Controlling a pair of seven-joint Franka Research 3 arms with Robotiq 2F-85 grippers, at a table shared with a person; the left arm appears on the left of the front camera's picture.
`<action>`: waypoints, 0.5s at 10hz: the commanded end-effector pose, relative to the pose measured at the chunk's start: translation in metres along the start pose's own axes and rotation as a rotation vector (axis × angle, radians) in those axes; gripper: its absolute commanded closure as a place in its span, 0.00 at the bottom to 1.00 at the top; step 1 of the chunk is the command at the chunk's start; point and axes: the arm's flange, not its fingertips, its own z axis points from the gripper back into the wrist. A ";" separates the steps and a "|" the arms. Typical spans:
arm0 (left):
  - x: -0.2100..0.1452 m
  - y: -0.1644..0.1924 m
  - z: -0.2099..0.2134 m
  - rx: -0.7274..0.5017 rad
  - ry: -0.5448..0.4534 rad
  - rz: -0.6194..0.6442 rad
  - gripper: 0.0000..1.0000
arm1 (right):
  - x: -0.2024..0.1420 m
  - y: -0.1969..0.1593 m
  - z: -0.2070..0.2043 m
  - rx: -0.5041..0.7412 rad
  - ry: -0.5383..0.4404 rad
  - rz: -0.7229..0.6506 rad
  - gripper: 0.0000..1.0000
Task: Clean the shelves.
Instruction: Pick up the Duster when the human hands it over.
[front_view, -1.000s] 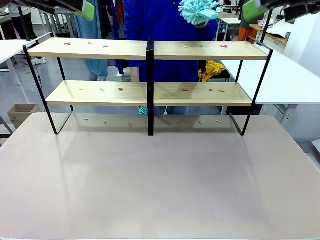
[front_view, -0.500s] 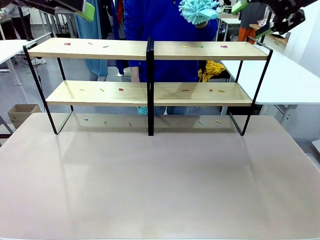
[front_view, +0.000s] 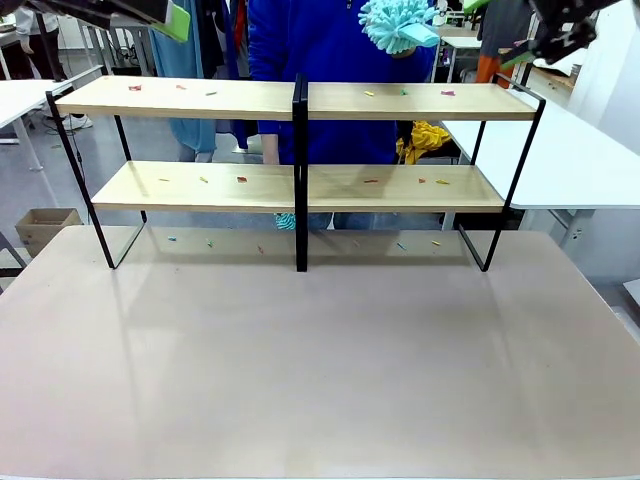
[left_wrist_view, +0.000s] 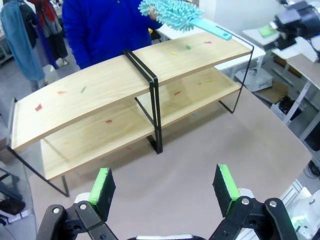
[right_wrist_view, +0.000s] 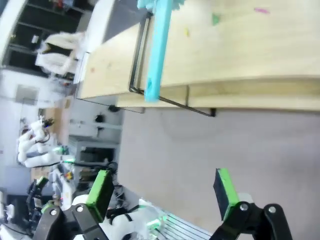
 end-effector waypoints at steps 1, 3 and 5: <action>0.000 0.002 0.000 0.002 -0.007 -0.005 0.00 | 0.088 0.001 -0.030 0.110 0.044 -0.043 0.00; 0.000 0.002 0.000 0.002 -0.007 -0.005 0.00 | 0.132 -0.008 -0.061 0.213 0.061 -0.101 0.00; 0.000 0.002 0.000 0.002 -0.007 -0.005 0.00 | 0.140 -0.014 -0.084 0.205 0.072 -0.137 0.00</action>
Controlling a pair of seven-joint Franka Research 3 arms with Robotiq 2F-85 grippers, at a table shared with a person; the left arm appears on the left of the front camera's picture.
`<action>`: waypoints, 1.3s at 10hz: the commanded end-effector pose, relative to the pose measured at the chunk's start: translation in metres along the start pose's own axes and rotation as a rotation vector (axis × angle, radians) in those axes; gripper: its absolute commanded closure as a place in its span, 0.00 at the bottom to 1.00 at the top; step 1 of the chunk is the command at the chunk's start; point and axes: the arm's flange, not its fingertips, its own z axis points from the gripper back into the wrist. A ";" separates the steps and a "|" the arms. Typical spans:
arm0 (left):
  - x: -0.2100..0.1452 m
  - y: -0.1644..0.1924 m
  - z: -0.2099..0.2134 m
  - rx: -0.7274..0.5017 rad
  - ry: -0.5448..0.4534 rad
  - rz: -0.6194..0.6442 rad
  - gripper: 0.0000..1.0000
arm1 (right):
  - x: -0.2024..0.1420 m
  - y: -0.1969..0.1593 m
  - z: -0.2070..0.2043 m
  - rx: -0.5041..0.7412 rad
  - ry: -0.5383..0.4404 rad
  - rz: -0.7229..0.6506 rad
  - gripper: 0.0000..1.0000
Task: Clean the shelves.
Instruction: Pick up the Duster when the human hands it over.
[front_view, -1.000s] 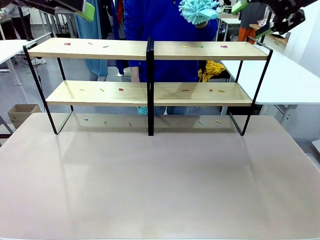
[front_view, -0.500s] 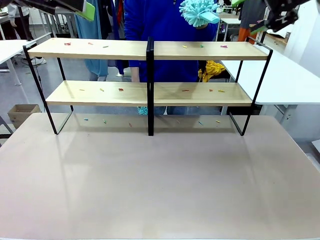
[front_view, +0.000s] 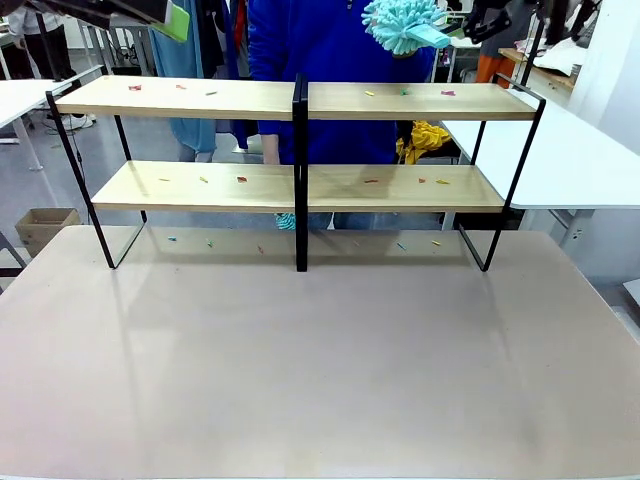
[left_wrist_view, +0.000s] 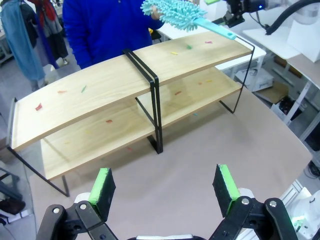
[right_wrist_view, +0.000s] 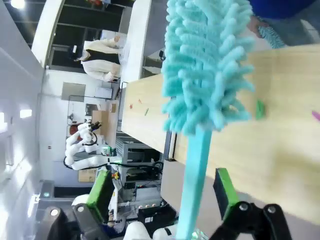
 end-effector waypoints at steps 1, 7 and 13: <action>0.000 0.002 0.000 0.001 -0.008 -0.006 0.00 | 0.001 0.003 -0.003 -0.022 -0.010 -0.030 0.00; 0.000 0.002 0.000 0.001 -0.008 -0.006 0.00 | 0.002 -0.010 -0.003 -0.045 0.009 -0.060 0.83; 0.000 0.002 0.000 0.001 -0.008 -0.006 0.00 | 0.003 -0.020 -0.002 -0.033 0.057 -0.108 1.00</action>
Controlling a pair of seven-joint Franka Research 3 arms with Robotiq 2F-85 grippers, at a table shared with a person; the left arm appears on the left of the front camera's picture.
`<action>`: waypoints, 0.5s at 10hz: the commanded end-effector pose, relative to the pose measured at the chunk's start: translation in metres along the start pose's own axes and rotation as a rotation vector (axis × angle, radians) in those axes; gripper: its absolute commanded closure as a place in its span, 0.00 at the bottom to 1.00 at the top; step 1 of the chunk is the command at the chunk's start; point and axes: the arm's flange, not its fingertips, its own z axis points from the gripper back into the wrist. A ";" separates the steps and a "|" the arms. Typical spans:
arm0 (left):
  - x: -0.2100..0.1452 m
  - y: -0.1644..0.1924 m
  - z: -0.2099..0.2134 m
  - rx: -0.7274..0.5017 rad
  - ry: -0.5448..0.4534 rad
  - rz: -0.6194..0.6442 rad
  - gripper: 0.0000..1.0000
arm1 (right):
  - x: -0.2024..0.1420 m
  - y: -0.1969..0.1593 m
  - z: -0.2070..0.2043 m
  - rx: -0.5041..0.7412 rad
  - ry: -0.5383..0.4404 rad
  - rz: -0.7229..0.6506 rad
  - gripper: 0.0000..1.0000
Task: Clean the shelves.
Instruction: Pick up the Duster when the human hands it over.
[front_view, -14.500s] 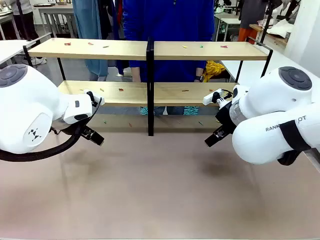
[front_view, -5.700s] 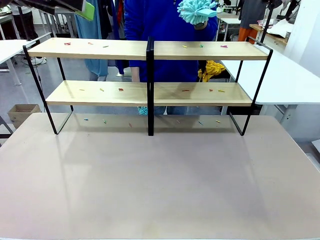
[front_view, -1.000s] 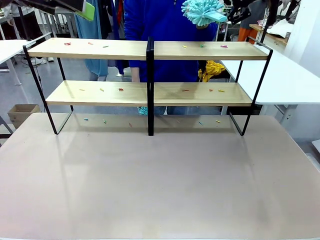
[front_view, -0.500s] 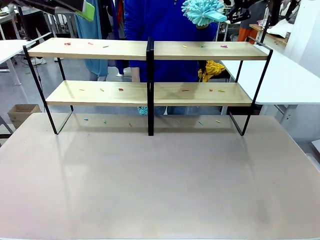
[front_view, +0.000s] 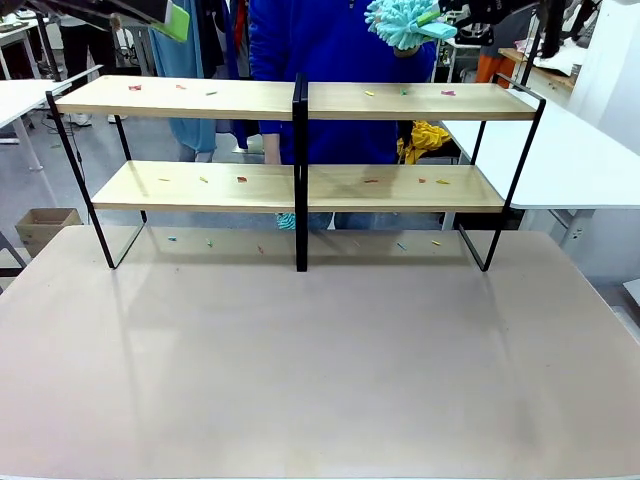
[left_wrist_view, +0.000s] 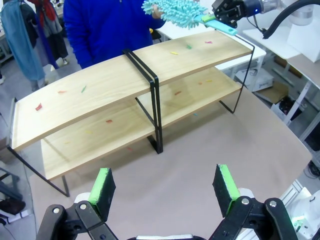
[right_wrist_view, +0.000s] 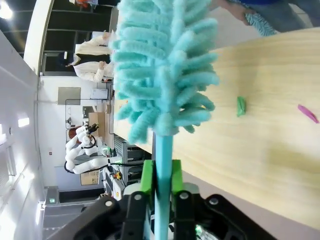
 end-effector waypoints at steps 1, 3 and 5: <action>0.000 0.002 0.000 0.001 -0.008 -0.006 0.00 | -0.001 -0.003 0.006 0.017 0.031 -0.036 1.00; 0.000 0.002 0.000 0.001 -0.008 -0.006 0.00 | -0.017 0.001 0.026 0.037 0.039 -0.028 1.00; 0.000 0.002 0.000 0.001 -0.008 -0.006 0.00 | -0.088 0.033 0.090 0.024 0.091 0.130 1.00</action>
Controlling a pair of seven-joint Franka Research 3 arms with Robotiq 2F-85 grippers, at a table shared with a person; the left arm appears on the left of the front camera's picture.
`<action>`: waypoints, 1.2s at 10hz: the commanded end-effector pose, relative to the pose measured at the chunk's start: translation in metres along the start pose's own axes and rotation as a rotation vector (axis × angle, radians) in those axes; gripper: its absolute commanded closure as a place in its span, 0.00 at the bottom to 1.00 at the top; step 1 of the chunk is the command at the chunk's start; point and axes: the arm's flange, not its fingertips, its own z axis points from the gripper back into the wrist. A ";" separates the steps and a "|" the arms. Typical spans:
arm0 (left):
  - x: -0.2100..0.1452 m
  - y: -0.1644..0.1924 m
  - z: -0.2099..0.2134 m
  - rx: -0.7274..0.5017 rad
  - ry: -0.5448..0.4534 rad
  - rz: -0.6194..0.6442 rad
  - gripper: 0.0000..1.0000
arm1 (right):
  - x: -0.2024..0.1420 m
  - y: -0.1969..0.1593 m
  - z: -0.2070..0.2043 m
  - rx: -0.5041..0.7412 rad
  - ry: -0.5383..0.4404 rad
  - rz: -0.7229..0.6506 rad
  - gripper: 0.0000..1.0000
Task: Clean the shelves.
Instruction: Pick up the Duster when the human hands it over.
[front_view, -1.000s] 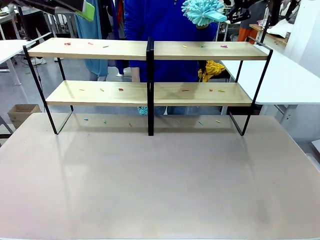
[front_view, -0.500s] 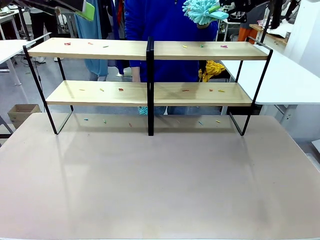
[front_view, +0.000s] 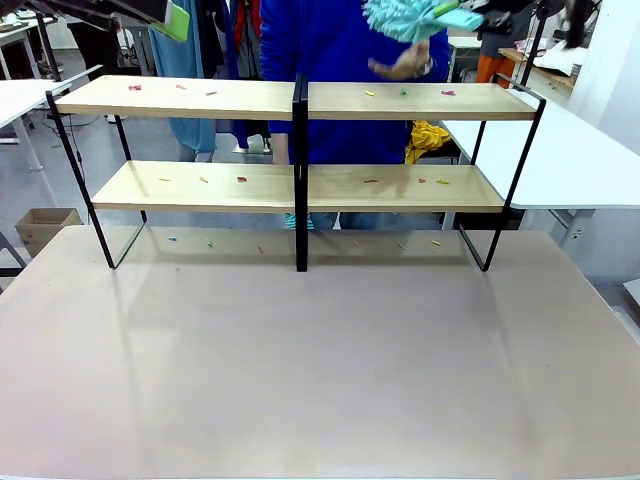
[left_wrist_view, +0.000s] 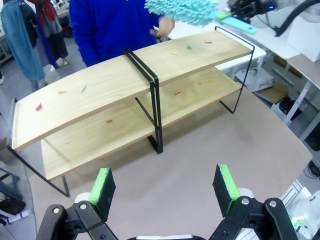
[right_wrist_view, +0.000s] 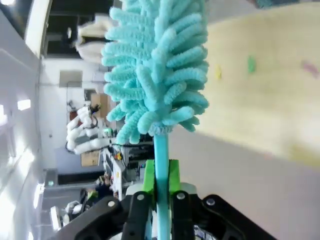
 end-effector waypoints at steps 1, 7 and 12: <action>0.000 0.002 0.000 0.001 -0.007 -0.005 0.00 | -0.096 0.024 0.064 0.011 0.055 0.165 1.00; 0.000 0.002 0.000 0.001 -0.007 -0.005 0.00 | -0.283 -0.049 0.163 -0.102 0.273 0.016 1.00; 0.000 0.002 0.000 0.001 -0.007 -0.005 0.00 | -0.292 -0.055 0.169 -0.117 0.302 -0.016 1.00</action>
